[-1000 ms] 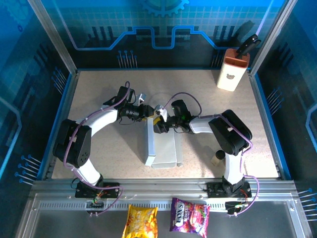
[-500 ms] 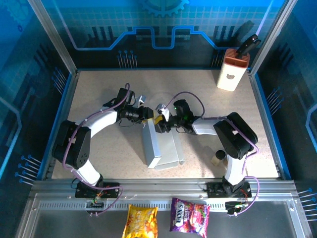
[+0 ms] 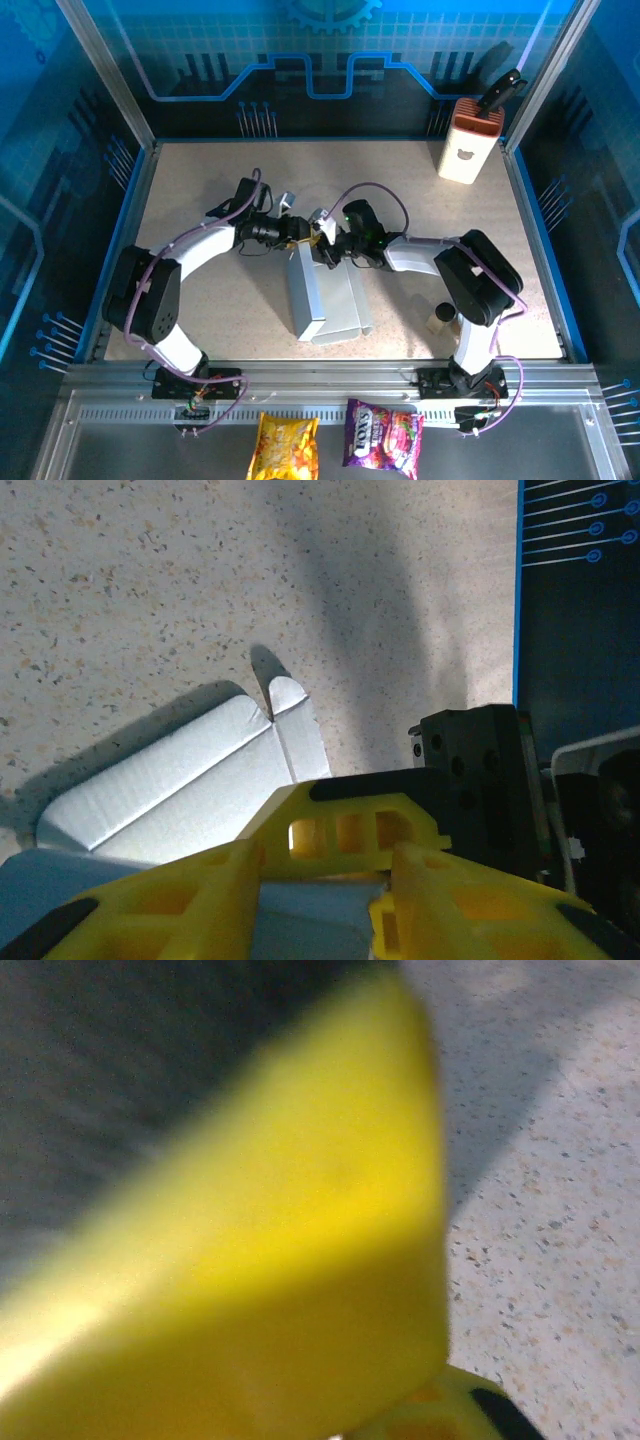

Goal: Fold the paper box

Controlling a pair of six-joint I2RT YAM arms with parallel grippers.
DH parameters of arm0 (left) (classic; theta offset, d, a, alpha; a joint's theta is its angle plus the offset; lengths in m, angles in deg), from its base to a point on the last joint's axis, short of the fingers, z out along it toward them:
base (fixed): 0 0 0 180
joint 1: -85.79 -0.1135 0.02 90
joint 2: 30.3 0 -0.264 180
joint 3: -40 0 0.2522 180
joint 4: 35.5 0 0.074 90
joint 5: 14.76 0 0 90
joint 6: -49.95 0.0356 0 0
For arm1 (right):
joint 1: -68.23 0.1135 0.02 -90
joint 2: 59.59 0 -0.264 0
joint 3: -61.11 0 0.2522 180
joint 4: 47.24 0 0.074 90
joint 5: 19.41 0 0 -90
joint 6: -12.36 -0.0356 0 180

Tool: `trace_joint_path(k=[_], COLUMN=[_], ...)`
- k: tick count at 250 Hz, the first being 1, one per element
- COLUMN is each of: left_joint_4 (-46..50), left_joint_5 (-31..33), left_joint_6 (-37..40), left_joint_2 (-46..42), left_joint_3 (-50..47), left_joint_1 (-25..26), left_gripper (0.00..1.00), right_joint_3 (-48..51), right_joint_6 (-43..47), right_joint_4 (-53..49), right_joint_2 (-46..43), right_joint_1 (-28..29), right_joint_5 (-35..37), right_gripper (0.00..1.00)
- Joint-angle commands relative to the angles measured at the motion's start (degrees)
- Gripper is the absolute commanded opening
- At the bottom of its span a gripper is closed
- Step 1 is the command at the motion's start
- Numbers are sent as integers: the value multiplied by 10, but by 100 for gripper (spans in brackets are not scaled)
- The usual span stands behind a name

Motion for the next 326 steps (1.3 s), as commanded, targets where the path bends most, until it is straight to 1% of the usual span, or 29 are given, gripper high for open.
trace_joint_path(k=[1,25,45,65,111,131,147,163,179,210,230,265,296,326], left_joint_4=[24,53,75,96,124,135,143,152,164,174,179,176,175,177], left_joint_5=[17,47,59,53,23,21,22,38,67,99,107,109,110,112], left_joint_6=[6,14,23,29,44,54,61,67,74,81,88,88,89,91], left_joint_2=[-40,-62,-75,-77,-56,-42,-30,-19,-12,-5,0,8,13,18], left_joint_3=[6,23,36,49,60,62,63,62,60,56,57,57,57,58], left_joint_1=[3,3,2,3,12,23,29,32,34,35,36,40,43,45], left_gripper=[46,55,58,58,57,57,55,52,47,37,33,31,31,31], right_joint_3=[-16,-21,-26,-37,-66,-79,-84,-90,-93,-84,-85,-78,-70,-59], right_joint_6=[-14,-37,-59,-88,-137,-161,-176,-185,-189,-191,-187,-185,-185,-178], right_joint_4=[-50,-81,-108,-145,-213,-236,-246,-258,-268,-267,-274,-256,-244,-245], right_joint_2=[-35,-48,-55,-58,-53,-49,-48,-46,-47,-54,-55,-63,-73,-91], right_joint_1=[2,3,6,12,34,45,51,56,59,60,59,60,59,51], right_joint_5=[86,136,181,242,325,360,373,378,380,362,345,295,259,242], right_gripper=[7,2,0,0,0,0,0,0,0,0,2,10,17,23])
